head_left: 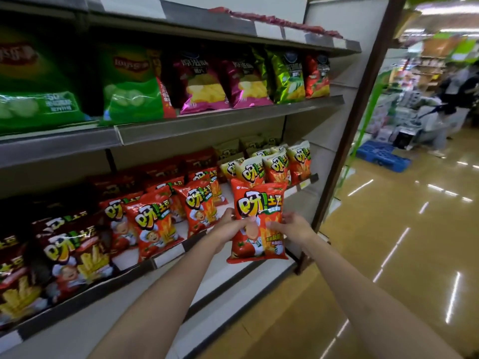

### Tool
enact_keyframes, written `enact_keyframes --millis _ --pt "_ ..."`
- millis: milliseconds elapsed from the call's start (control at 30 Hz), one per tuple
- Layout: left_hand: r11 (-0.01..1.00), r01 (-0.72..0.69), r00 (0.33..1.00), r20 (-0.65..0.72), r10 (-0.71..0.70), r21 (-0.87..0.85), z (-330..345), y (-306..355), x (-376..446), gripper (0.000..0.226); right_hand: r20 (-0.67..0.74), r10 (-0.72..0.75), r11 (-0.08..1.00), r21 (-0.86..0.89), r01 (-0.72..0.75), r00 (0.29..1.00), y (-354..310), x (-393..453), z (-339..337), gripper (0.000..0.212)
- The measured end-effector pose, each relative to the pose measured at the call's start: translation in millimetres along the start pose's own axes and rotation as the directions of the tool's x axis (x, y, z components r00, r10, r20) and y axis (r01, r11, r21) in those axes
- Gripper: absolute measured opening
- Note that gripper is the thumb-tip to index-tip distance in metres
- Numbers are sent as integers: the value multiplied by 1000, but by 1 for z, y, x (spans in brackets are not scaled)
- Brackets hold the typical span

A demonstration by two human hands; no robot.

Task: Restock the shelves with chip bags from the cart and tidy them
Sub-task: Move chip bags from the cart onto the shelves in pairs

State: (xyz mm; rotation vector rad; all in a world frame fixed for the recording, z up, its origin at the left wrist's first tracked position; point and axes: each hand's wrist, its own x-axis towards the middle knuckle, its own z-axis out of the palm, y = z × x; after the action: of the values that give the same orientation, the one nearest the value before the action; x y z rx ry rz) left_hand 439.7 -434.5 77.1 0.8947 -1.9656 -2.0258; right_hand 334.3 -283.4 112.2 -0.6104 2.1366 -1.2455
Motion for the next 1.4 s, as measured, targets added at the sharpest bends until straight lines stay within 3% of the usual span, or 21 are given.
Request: enact_keyframes --millis 67,167,267,433,600,733,867,1167,1400 --pt "1000 11 999 -31 -11 3 2 0 8 68 -4 -16 1000 -13 16 1000 3 13 -1 27" --pt "1000 21 997 -81 -20 12 1 -2 19 69 20 -45 999 -19 45 999 8 41 4 28" --pt "997 56 992 -115 -50 56 -4 -8 34 69 55 -47 998 -46 50 997 14 65 14 44" --pt "994 68 986 -155 -54 85 -11 -13 81 65 93 -100 971 -208 118 991 16 122 22 51" --pt "997 17 950 -313 8 77 -24 -1 144 49 94 -184 912 -356 206 978 -24 187 19 44" --pt "990 98 890 -454 -43 99 -35 2 185 34 105 -163 892 -409 192 981 -36 235 29 42" --pt "964 173 861 -506 -47 204 -47 -1 207 22 187 -90 889 -427 163 978 -34 267 48 36" --pt "867 360 755 -653 -53 345 -54 -6 218 41 467 -61 849 -441 293 882 -36 292 71 38" --pt "860 432 732 -663 -158 272 -45 -1 214 29 575 6 892 -373 256 818 -35 299 61 40"
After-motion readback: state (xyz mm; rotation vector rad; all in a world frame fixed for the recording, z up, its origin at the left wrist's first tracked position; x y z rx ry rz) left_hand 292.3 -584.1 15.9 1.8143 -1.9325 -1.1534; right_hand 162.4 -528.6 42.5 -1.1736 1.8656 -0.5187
